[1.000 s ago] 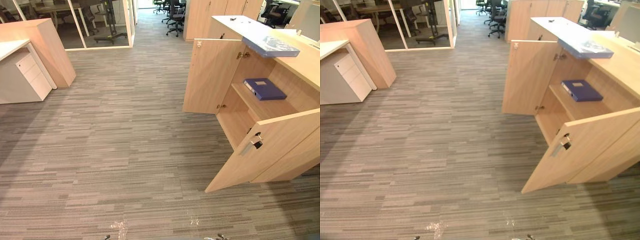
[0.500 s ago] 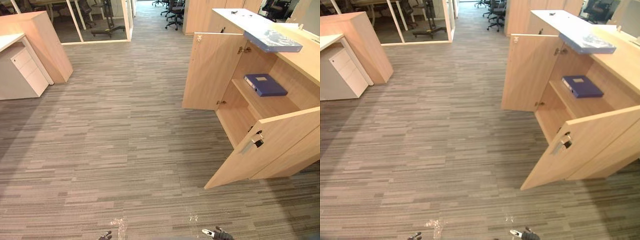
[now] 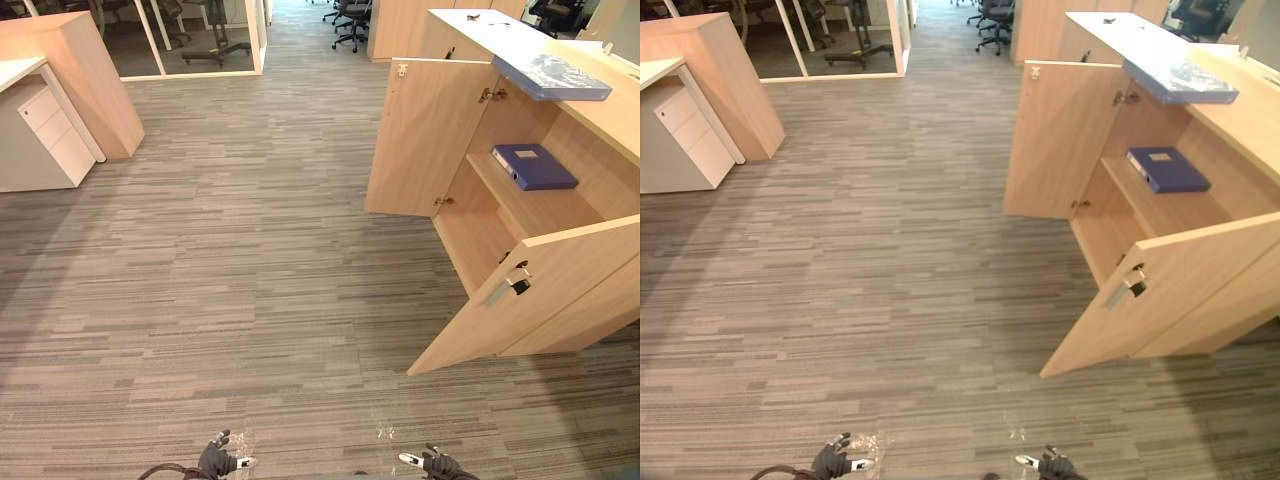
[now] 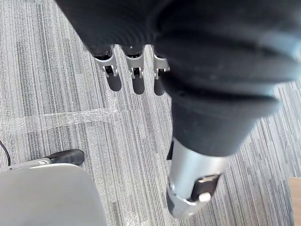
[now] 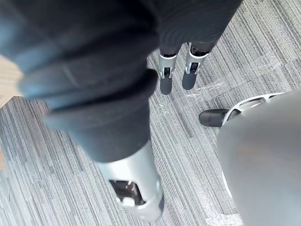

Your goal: Walk over to the cabinet, pick up the folder, carry it to the office cabinet, place the folder inside the office cabinet, then close the office cabinet door

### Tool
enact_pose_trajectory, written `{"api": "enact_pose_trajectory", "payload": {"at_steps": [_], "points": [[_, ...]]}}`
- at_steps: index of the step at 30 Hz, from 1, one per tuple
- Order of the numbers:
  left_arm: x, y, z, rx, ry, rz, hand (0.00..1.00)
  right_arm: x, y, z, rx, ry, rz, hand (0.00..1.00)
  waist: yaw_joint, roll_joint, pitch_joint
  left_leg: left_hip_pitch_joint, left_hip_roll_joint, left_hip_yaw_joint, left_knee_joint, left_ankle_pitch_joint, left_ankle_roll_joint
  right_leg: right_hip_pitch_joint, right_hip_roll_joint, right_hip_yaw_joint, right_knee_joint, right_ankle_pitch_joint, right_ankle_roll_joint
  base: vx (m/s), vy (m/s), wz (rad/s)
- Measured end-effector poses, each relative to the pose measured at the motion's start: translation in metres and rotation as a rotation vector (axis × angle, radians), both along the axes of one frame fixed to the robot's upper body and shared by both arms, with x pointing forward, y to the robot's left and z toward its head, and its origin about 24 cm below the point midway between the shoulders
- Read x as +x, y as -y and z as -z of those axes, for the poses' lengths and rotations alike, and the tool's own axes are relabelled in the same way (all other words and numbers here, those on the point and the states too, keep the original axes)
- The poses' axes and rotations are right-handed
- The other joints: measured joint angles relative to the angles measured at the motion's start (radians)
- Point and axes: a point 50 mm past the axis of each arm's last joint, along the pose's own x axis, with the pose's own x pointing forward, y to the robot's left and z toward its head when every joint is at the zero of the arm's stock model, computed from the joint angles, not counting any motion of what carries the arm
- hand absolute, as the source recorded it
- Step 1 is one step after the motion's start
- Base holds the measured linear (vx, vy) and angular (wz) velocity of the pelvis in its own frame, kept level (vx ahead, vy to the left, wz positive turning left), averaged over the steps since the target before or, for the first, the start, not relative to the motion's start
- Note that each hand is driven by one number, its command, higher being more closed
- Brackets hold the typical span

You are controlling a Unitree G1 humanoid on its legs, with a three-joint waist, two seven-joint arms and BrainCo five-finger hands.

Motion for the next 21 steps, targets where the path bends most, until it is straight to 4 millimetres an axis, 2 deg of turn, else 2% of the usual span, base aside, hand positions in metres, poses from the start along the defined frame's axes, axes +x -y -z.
{"api": "enact_pose_trajectory", "payload": {"at_steps": [8,10,11,12,13,14,15,18,19,21], "points": [[0.009,0.002,-0.001,-0.004,0.008,0.002,0.0,0.002,-0.001,0.0,0.001,0.003,-0.022,0.0,-0.001,-0.008,0.005,0.0,0.016,0.073,0.019,-0.014,-0.017,0.006,0.007,-0.003,0.005,-0.022,-0.011,0.01,-0.004,-0.02],[0.013,0.001,-0.002,-0.003,0.018,-0.012,0.0,0.003,-0.003,0.0,0.009,0.007,-0.026,0.0,-0.001,-0.015,0.015,-0.013,0.028,0.089,0.064,-0.037,-0.025,0.007,0.012,-0.005,0.017,-0.044,-0.024,0.04,-0.035,-0.04],[0.019,0.0,-0.004,0.006,0.032,0.0,0.0,0.006,-0.005,-0.001,0.016,0.013,-0.034,0.0,-0.004,-0.019,0.027,-0.061,0.045,0.111,0.185,-0.081,-0.035,0.006,0.01,-0.015,0.043,-0.065,-0.031,0.02,-0.046,0.09],[0.027,0.0,-0.006,0.013,0.048,0.013,0.0,0.008,-0.007,0.0,0.019,0.013,-0.047,0.0,-0.006,-0.035,0.04,-0.124,0.069,0.16,0.331,-0.105,-0.062,0.008,0.003,-0.028,0.067,-0.083,-0.035,0.01,-0.049,0.15],[0.031,0.001,-0.007,0.016,0.055,0.023,0.0,0.009,-0.008,0.0,0.019,0.012,-0.057,0.0,-0.008,-0.041,0.045,-0.157,0.084,0.187,0.41,-0.108,-0.067,0.011,-0.001,-0.031,0.077,-0.086,-0.029,0.03,-0.056,0.14],[0.038,0.005,-0.009,0.002,0.073,0.023,0.0,0.01,-0.005,-0.001,0.008,0.011,-0.078,0.0,-0.011,-0.046,0.058,-0.245,0.133,0.245,0.604,-0.119,-0.072,0.027,-0.003,-0.026,0.095,-0.089,-0.033,0.09,-0.063,0.06],[0.038,0.01,-0.008,-0.02,0.074,0.017,0.0,0.011,-0.003,-0.002,0.0,0.011,-0.085,0.0,-0.012,-0.045,0.059,-0.274,0.149,0.26,0.64,-0.144,-0.062,0.038,-0.009,-0.023,0.096,-0.089,-0.033,0.14,-0.056,-0.02],[0.041,0.015,-0.009,-0.036,0.088,0.013,0.0,0.012,0.003,-0.003,-0.014,0.009,-0.082,0.0,-0.017,-0.046,0.065,-0.307,0.15,0.257,0.559,-0.174,-0.058,0.043,-0.047,0.002,0.098,-0.088,-0.033,0.15,0.03,-0.26],[0.04,0.014,-0.009,-0.031,0.087,0.005,0.0,0.012,0.005,-0.003,-0.016,0.007,-0.077,0.0,-0.019,-0.046,0.065,-0.304,0.138,0.243,0.457,-0.168,-0.058,0.043,-0.072,0.013,0.101,-0.089,-0.026,0.15,0.147,-0.32],[0.038,0.014,-0.008,-0.025,0.085,-0.016,0.0,0.011,0.003,-0.002,-0.011,0.003,-0.071,0.0,-0.021,-0.042,0.069,-0.288,0.125,0.213,0.272,-0.114,-0.055,0.046,-0.107,0.029,0.103,-0.094,0.005,0.16,0.208,-0.21]]}}
